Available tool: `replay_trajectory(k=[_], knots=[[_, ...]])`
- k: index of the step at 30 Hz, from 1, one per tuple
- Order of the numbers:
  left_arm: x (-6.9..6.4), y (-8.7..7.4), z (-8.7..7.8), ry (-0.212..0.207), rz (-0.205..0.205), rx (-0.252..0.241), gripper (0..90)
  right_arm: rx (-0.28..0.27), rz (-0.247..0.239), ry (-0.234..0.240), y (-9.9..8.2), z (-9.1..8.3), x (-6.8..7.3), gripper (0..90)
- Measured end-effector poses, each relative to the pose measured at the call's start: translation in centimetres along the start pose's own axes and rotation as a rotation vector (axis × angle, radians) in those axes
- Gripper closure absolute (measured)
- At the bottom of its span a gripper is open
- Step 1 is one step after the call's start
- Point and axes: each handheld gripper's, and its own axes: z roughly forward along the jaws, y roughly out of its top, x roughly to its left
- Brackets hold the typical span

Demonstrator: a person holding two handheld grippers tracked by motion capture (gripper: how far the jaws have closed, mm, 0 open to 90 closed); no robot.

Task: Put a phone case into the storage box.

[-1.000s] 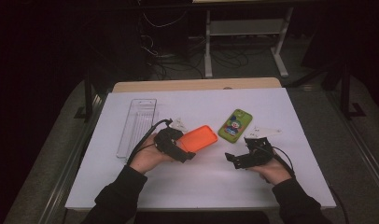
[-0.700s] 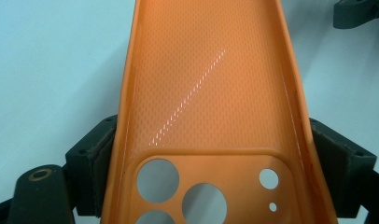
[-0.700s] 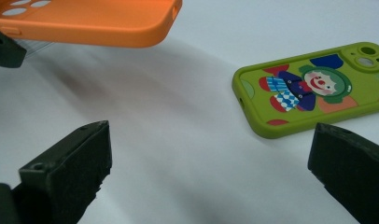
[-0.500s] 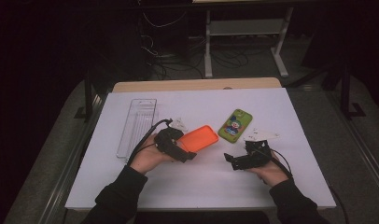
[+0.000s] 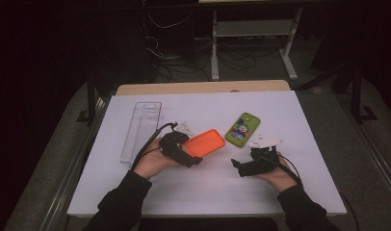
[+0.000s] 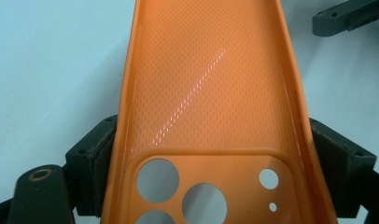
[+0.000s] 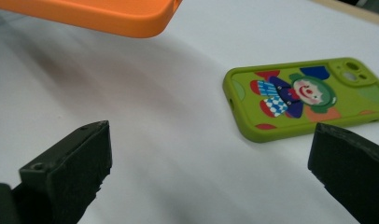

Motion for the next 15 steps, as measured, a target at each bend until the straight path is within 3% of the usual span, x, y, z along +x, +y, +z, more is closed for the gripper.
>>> replay_trajectory(k=[3, 4, 7, 13, 15], knots=[[-0.02, 0.02, -0.03, 0.0, 0.001, 0.002, 15.6, -0.006, -0.027, -0.018, 0.05, -0.07, 0.13, 0.0], [0.07, 0.08, -0.21, -0.003, 0.025, 0.027, 15.6, -0.007, -0.042, -0.025, 0.08, -0.08, 0.2, 0.0], [0.05, 0.16, -0.21, 0.001, 0.031, 0.022, 15.6, -0.007, -0.059, -0.03, 0.11, -0.05, 0.31, 0.0], [0.07, 0.11, -0.21, -0.005, 0.025, 0.028, 15.6, 0.004, -0.12, -0.051, 0.14, 0.16, 0.45, 0.0], [-0.01, 0.06, -0.12, -0.007, 0.005, 0.01, 15.6, 0.012, -0.14, -0.06, 0.17, 0.17, 0.43, 0.0]])
